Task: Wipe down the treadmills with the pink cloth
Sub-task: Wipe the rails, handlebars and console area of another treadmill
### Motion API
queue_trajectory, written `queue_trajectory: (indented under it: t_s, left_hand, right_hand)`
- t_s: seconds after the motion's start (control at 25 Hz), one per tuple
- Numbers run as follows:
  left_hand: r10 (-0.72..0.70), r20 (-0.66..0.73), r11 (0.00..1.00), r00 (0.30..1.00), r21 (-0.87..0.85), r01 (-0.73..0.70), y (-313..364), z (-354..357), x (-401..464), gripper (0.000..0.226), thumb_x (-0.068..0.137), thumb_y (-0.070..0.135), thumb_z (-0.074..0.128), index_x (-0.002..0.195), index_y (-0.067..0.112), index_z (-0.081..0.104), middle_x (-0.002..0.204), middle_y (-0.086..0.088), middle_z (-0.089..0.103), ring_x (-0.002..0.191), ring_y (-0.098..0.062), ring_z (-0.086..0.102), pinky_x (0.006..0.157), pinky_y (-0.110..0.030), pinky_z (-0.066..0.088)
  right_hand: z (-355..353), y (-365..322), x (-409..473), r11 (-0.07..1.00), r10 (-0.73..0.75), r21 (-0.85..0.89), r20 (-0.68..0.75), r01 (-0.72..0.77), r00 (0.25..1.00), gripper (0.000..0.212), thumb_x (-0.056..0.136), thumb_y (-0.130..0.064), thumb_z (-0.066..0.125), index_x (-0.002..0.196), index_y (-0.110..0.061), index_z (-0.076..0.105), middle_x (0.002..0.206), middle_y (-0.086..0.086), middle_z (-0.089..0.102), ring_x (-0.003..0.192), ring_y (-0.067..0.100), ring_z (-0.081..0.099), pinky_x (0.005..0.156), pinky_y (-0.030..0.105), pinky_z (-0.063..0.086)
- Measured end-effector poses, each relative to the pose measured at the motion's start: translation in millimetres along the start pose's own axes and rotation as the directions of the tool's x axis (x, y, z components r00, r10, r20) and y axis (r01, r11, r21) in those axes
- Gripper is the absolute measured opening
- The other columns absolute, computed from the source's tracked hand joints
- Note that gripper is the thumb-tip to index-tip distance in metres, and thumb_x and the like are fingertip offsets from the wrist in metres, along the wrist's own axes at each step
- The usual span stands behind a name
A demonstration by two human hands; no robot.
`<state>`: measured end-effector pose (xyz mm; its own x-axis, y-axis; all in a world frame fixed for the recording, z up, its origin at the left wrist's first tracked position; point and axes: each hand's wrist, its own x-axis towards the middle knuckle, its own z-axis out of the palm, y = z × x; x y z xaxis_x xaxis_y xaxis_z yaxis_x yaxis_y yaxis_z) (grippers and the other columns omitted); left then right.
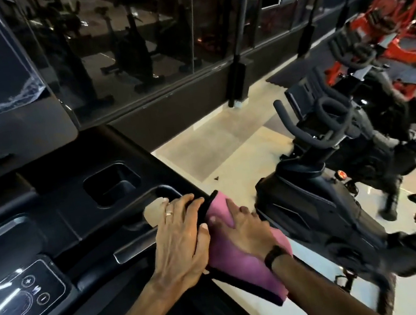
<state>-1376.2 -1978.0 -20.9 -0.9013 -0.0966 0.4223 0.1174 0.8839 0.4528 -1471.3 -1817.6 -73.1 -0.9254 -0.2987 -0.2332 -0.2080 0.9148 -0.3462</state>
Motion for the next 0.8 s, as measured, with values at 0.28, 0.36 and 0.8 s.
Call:
queue_trajectory:
  t_s: [0.28, 0.36, 0.8]
  left_hand:
    - [-0.051, 0.061, 0.998, 0.997, 0.031, 0.049, -3.4, 10.5, 10.8, 0.053, 0.092, 0.03, 0.034, 0.134, 0.006, 0.055, 0.136, -0.012, 0.055, 0.128, -0.024, 0.049, 0.124, -0.034, 0.006]
    - [-0.066, 0.062, 0.997, 0.996, 0.044, 0.064, -6.8, 13.8, 12.8, 0.053, 0.094, 0.031, 0.033, 0.134, 0.005, 0.055, 0.136, -0.012, 0.055, 0.128, -0.026, 0.05, 0.124, -0.038, 0.01]
    - [-0.06, 0.075, 0.998, 0.995, 0.031, 0.057, 7.9, 32.6, 23.2, 0.052, 0.095, 0.032, 0.032, 0.135, 0.006, 0.054, 0.136, -0.011, 0.055, 0.128, -0.021, 0.046, 0.123, -0.041, 0.01]
  right_hand:
    - [-11.2, -5.2, 8.3, 0.993, 0.06, 0.099, -0.002, -0.06, 0.998, 0.095, 0.085, -0.081, 0.002, 0.137, -0.016, 0.049, 0.128, 0.016, 0.061, 0.117, 0.038, 0.059, 0.099, 0.052, 0.047]
    - [1.2, -11.7, -27.9, 0.981, -0.029, -0.192, -0.076, 0.014, 0.997, 0.102, 0.083, -0.084, 0.009, 0.146, -0.011, 0.039, 0.134, 0.018, 0.053, 0.118, 0.041, 0.055, 0.096, 0.056, 0.047]
    - [-5.5, 2.4, -5.1, 0.997, -0.065, 0.043, -0.055, 0.067, 0.996, 0.1, 0.083, -0.081, -0.01, 0.143, -0.019, 0.039, 0.127, 0.012, 0.059, 0.111, 0.033, 0.06, 0.093, 0.048, 0.051]
